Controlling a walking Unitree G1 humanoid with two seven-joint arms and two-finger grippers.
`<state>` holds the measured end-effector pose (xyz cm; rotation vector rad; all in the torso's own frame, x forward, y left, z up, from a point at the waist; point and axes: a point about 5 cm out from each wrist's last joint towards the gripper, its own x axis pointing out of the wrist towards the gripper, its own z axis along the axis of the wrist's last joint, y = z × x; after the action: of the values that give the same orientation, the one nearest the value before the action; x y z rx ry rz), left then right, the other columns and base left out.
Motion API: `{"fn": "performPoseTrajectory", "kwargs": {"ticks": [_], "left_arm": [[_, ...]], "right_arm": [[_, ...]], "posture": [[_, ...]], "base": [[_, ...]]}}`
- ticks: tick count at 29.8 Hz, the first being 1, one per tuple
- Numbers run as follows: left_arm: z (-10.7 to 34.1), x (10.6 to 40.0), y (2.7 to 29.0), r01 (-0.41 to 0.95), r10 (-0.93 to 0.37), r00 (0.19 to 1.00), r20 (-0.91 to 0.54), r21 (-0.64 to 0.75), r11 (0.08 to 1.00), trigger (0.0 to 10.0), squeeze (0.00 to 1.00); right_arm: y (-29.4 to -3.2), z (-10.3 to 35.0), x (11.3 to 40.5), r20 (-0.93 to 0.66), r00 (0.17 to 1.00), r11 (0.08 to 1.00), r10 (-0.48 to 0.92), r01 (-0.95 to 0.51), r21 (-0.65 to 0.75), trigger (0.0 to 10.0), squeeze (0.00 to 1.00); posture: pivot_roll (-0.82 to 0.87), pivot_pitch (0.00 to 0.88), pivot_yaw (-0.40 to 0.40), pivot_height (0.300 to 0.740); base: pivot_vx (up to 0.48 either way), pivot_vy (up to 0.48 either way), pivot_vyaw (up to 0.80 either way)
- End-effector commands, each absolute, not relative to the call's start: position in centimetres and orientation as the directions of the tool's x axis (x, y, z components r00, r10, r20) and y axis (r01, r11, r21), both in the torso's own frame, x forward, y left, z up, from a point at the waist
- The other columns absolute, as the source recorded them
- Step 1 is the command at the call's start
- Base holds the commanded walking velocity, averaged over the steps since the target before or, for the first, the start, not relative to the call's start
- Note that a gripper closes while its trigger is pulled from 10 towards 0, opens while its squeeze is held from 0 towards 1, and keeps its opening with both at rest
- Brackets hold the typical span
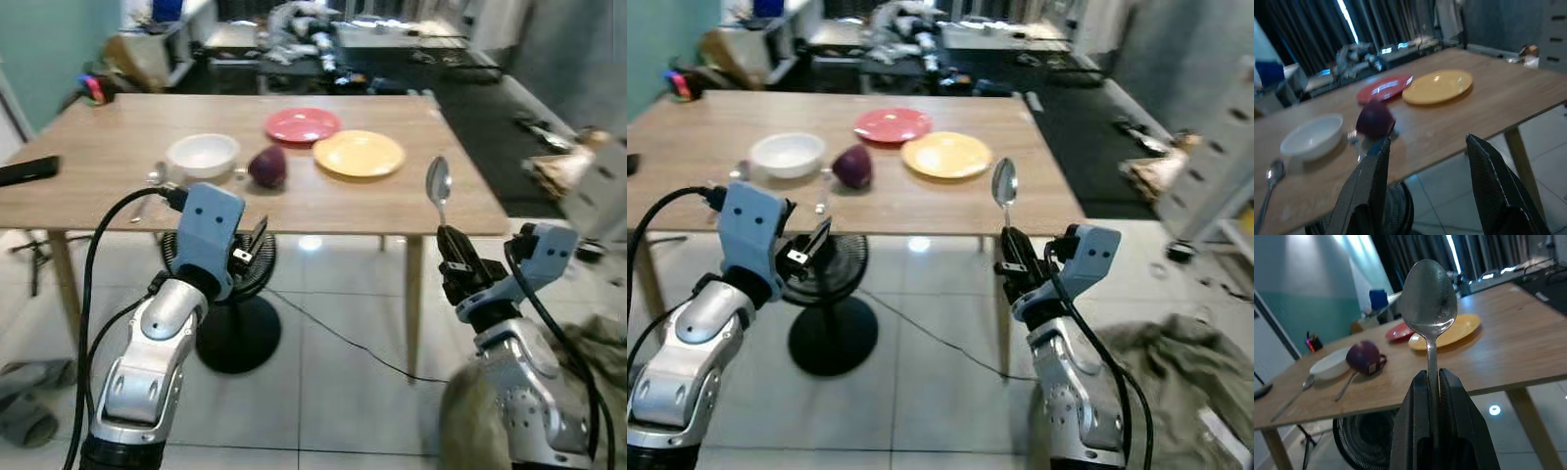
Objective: Setting the table
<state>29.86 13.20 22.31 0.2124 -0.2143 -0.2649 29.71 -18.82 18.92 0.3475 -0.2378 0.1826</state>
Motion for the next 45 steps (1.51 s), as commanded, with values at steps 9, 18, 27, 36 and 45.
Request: {"fn": "performPoseTrajectory", "kwargs": {"ticks": [9,18,27,36,45], "left_arm": [[21.6,29.8,12.7,0.267,-0.307,0.939,0.155,0.233,0.935,10.0,0.00],[16.5,29.4,13.2,0.295,-0.297,0.955,-0.021,0.209,0.932,10.0,0.00],[9.8,27.9,14.2,0.338,-0.283,0.928,-0.242,0.229,0.913,10.0,0.00],[2.5,25.2,16.0,0.343,-0.215,0.853,-0.476,0.201,0.918,10.0,0.00],[1.4,24.9,16.5,0.328,-0.205,0.850,-0.486,0.182,0.927,10.0,0.00]], "right_arm": [[-18.9,18.4,29.6,0.239,0.960,0.927,0.147,-0.218,0.305,10.0,0.00],[-18.2,15.0,28.8,0.104,0.965,0.940,0.240,-0.258,0.223,10.0,0.00],[-18.7,8.9,26.8,-0.118,0.954,0.958,0.276,-0.263,0.114,10.0,0.00],[-19.5,2.1,23.9,-0.333,0.930,0.973,0.156,-0.088,0.212,10.0,0.00],[-17.2,-0.8,22.2,-0.419,0.886,0.965,0.198,-0.101,0.243,10.0,0.00]], "posture": [[-0.05,0.000,0.093,0.740],[-0.04,0.000,0.091,0.740],[-0.04,0.000,0.086,0.740],[-0.05,0.000,0.076,0.740],[-0.05,0.000,0.070,0.740]], "base": [[0.000,0.000,-0.79],[0.000,0.000,-0.78],[0.000,0.000,-0.78],[0.000,0.000,-0.78],[0.000,0.000,-0.78]]}}
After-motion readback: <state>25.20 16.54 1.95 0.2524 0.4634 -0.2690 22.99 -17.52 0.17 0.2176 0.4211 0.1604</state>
